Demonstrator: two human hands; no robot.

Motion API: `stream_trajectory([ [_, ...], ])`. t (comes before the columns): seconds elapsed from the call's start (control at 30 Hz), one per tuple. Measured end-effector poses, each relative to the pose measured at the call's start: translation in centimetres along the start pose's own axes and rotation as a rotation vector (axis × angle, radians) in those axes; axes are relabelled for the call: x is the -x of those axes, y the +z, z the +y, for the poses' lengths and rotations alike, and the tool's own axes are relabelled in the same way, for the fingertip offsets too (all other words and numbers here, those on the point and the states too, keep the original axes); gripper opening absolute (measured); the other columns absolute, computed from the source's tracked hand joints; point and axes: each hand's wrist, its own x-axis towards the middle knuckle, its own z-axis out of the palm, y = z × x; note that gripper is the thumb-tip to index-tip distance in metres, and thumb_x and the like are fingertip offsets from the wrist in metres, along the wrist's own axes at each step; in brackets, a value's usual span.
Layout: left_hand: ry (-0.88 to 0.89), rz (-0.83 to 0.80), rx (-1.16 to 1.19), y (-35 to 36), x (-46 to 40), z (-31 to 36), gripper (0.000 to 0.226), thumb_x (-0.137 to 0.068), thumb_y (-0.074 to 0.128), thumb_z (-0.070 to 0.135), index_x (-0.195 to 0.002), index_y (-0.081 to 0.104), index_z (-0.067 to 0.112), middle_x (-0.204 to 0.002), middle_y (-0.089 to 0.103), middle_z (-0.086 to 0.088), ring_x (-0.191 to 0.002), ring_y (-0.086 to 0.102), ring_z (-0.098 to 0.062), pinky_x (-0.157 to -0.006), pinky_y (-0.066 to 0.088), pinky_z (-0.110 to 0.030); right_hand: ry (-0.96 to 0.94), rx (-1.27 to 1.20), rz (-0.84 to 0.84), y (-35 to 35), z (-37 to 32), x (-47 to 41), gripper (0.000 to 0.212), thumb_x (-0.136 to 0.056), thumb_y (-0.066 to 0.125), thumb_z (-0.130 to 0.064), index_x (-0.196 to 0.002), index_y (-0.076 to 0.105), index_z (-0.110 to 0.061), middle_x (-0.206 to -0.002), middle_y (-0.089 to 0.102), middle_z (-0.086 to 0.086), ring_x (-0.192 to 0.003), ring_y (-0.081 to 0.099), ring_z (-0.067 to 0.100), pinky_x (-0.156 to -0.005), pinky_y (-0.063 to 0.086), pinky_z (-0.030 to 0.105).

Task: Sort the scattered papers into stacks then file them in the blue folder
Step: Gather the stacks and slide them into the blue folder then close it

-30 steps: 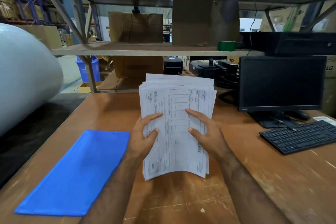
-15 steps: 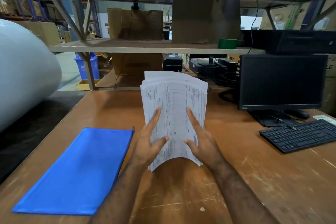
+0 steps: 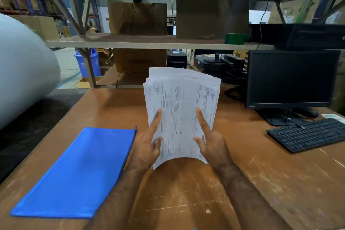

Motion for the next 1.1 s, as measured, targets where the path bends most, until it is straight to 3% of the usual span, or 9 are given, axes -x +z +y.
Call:
stream_trajectory([
  [0.2,0.007,0.032,0.050,-0.3,-1.6,0.7,0.088,-0.099,0.064,0.022,-0.151,0.009,0.066,-0.127,0.045,0.034,-0.106,0.065,0.000,-0.074,0.060,-0.020,0.003,0.022,0.078,-1.1,-0.1,-1.8,0.107,-0.094,0.070,-0.020,-0.152,-0.010,-0.062,-0.096,0.067,0.014,-0.061,0.061,0.022,-0.061,0.062,0.043],
  [0.3,-0.008,-0.017,-0.090,0.4,-0.3,-0.6,0.095,-0.099,0.064,0.015,-0.152,0.003,0.065,-0.127,0.047,0.018,-0.107,0.062,-0.004,-0.082,0.059,-0.024,0.030,0.072,-0.049,0.2,0.2,-0.5,0.114,-0.094,0.071,-0.019,-0.147,-0.017,-0.066,-0.096,0.064,0.010,-0.068,0.061,0.020,-0.065,0.062,0.044],
  [0.37,-0.019,-0.013,-0.124,0.8,0.0,-1.0,0.097,-0.098,0.064,0.010,-0.151,0.004,0.064,-0.129,0.045,0.014,-0.108,0.057,-0.002,-0.090,0.052,-0.022,0.025,0.062,-0.092,0.6,0.5,0.0,0.117,-0.093,0.072,-0.016,-0.145,-0.019,-0.067,-0.105,0.063,0.008,-0.076,0.063,0.020,-0.070,0.063,0.044],
  [0.5,-0.010,0.010,-0.085,0.4,-1.0,-0.8,0.100,-0.099,0.063,0.008,-0.145,0.004,0.074,-0.127,0.047,0.019,-0.102,0.055,0.010,-0.088,0.051,-0.011,-0.002,0.053,-0.003,0.2,0.7,-1.0,0.117,-0.092,0.073,-0.015,-0.146,-0.017,-0.067,-0.094,0.061,0.005,-0.067,0.061,0.020,-0.063,0.062,0.040],
  [0.63,-0.053,-0.032,-0.154,0.6,-0.4,-0.8,0.094,-0.098,0.063,0.008,-0.151,0.006,0.061,-0.120,0.048,0.011,-0.092,0.050,0.011,-0.091,0.055,-0.028,0.046,0.085,-0.101,0.5,0.7,-0.2,0.118,-0.094,0.071,-0.017,-0.141,-0.024,-0.069,-0.098,0.056,0.001,-0.072,0.057,0.012,-0.070,0.063,0.038],
  [0.73,-0.062,-0.011,-0.102,0.7,-0.5,-1.1,0.098,-0.098,0.065,0.007,-0.151,0.007,0.064,-0.121,0.046,0.019,-0.099,0.053,0.009,-0.089,0.056,-0.028,0.032,0.088,-0.039,0.7,0.6,-0.4,0.119,-0.093,0.072,-0.018,-0.143,-0.024,-0.067,-0.098,0.053,-0.003,-0.072,0.053,0.008,-0.066,0.058,0.027],
  [0.87,-0.074,-0.023,-0.146,1.0,0.2,-1.6,0.096,-0.098,0.064,0.007,-0.152,0.005,0.059,-0.121,0.044,0.013,-0.105,0.055,-0.003,-0.087,0.057,-0.029,0.064,0.086,-0.056,1.1,0.7,0.1,0.115,-0.094,0.072,-0.021,-0.147,-0.022,-0.063,-0.103,0.052,-0.005,-0.073,0.052,0.004,-0.071,0.060,0.028],
  [1.0,-0.026,-0.086,-0.153,0.5,-0.3,-1.9,0.108,-0.095,0.069,0.012,-0.151,-0.006,0.065,-0.129,0.043,0.013,-0.102,0.053,0.001,-0.090,0.057,-0.032,0.049,0.082,-0.059,1.0,0.9,-0.1,0.118,-0.092,0.075,-0.022,-0.148,-0.021,-0.062,-0.106,0.057,-0.003,-0.076,0.055,0.007,-0.069,0.063,0.033],
  [1.1,0.051,-0.063,0.017,-0.2,-1.5,-1.8,0.093,-0.093,0.072,0.014,-0.156,0.017,0.054,-0.150,0.041,0.014,-0.132,0.049,-0.008,-0.096,0.056,-0.032,0.001,-0.030,0.040,0.2,0.8,-0.4,0.114,-0.088,0.078,-0.026,-0.156,-0.010,-0.054,-0.128,0.060,0.006,-0.091,0.063,0.015,-0.071,0.061,0.032],
])
